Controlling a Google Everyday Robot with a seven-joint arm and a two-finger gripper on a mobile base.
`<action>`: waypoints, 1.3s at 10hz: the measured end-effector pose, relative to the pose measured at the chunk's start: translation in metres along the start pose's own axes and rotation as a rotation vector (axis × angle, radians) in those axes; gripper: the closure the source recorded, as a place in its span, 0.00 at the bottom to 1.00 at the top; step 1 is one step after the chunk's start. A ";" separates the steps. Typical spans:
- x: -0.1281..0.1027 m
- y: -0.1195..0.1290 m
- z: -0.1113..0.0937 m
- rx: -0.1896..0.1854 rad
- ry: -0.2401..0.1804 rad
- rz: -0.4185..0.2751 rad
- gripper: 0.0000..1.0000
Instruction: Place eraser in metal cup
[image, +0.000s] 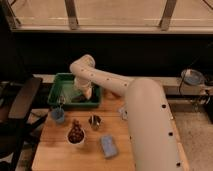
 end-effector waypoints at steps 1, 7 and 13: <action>0.001 0.004 0.008 -0.005 -0.018 0.018 0.35; 0.001 0.022 0.037 -0.018 -0.120 0.087 0.49; 0.000 0.023 0.025 0.014 -0.090 0.079 1.00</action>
